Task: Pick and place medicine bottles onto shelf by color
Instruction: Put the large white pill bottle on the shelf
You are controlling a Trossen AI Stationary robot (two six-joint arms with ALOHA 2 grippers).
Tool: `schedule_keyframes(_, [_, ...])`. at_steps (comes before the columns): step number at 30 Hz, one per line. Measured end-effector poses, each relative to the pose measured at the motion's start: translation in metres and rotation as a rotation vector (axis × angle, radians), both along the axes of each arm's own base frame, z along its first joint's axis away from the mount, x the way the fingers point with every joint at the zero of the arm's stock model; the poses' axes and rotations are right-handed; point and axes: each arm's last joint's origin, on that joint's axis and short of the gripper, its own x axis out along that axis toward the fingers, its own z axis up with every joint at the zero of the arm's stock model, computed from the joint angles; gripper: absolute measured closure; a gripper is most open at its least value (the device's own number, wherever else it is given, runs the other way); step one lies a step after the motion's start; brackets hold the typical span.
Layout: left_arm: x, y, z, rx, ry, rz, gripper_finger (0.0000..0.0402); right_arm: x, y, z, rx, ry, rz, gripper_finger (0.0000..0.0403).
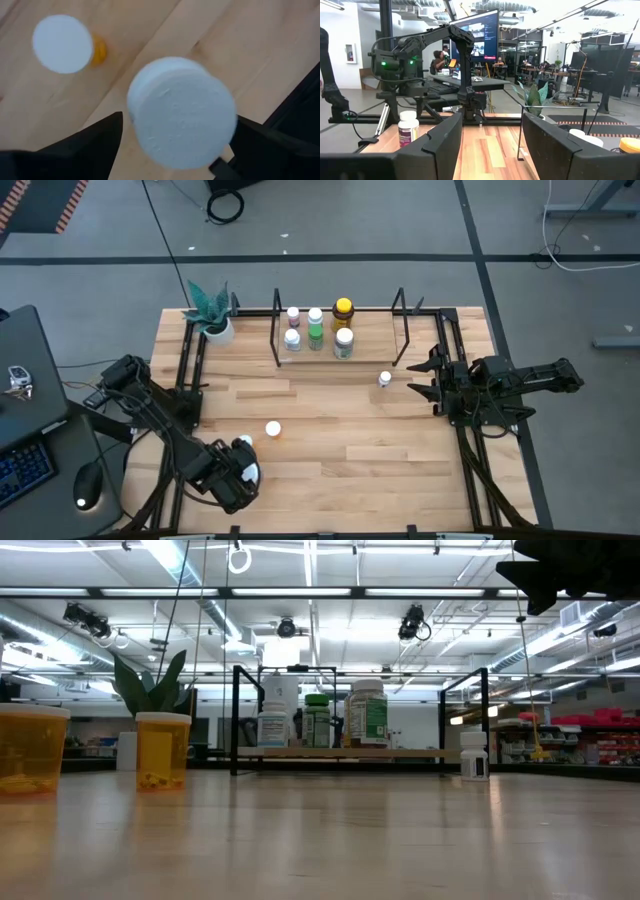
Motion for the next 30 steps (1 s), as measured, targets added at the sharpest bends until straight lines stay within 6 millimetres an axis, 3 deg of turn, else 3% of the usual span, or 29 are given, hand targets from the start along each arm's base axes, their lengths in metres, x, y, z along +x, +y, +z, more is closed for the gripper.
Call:
schedule_keyframes(10, [0.0052, 0.0036, 0.0005, -0.005, -0.01, 0.009, 0.0055, 0.0, 0.0, 0.0, 0.0, 0.0, 0.0, 0.0186])
schedule_keyframes(24, [0.0061, 0.0047, 0.0012, -0.005, -0.005, -0.015, 0.0155, 0.0, 0.0, 0.0, 0.0, 0.0, 0.0, 0.0185])
schedule_keyframes(30, [0.007, 0.0053, 0.0012, -0.003, -0.006, -0.023, 0.0159, 0.0, 0.0, 0.0, 0.0, 0.0, 0.0, 0.0186])
